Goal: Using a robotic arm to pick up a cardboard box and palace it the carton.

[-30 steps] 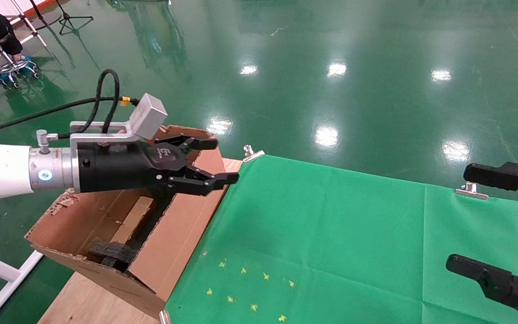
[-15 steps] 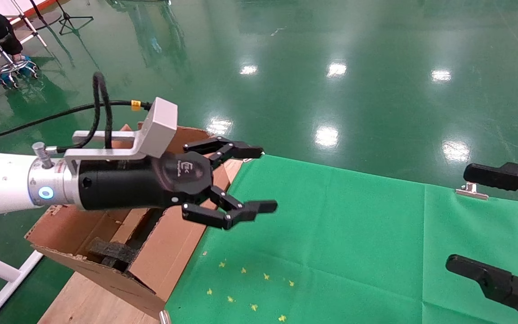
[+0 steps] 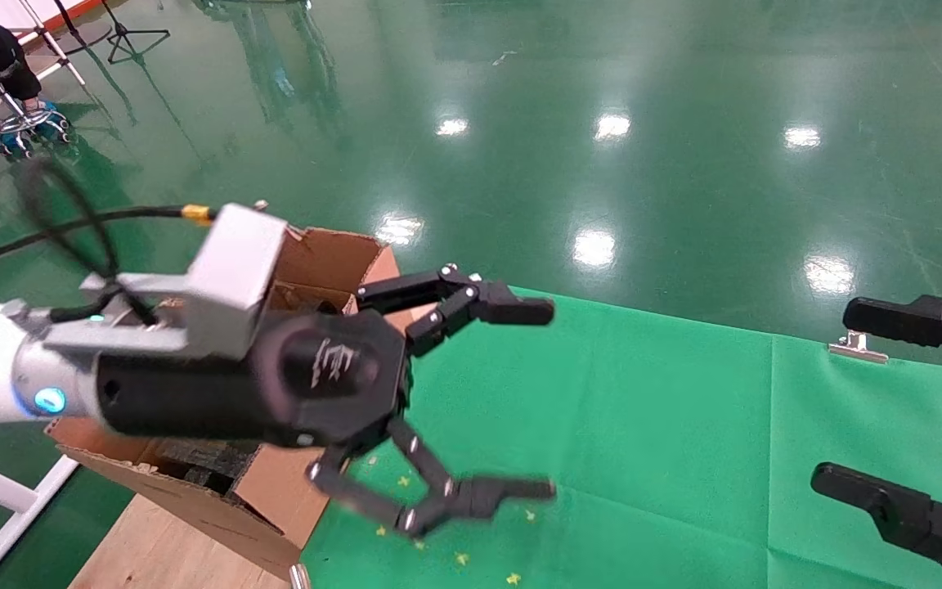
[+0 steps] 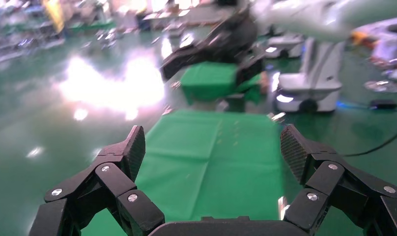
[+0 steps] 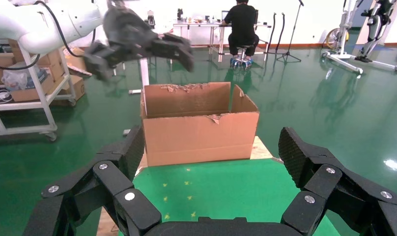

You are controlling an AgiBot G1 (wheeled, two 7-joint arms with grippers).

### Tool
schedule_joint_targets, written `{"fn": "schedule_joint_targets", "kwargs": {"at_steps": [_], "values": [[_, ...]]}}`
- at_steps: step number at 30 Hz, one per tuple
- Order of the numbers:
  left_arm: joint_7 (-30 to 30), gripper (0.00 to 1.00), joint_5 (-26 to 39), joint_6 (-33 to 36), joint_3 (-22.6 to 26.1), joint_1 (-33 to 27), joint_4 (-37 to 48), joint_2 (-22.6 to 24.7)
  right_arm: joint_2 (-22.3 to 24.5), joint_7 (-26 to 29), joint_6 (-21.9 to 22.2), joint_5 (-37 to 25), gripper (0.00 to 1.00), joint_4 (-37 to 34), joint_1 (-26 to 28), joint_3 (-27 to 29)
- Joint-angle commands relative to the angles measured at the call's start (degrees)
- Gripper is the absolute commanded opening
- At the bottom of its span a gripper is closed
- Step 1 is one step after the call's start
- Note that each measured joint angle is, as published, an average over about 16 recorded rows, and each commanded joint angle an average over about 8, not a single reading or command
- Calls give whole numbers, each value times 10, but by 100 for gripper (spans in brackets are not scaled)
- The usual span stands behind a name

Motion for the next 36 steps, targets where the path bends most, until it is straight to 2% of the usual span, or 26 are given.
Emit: {"fn": "schedule_joint_targets", "kwargs": {"at_steps": [1, 36], "values": [[9, 100, -14, 8, -4, 5, -7, 3, 0, 0, 0, 0, 100, 0, 0, 0], [3, 100, -2, 1, -1, 1, -1, 1, 0, 0, 0, 0, 100, 0, 0, 0]]}}
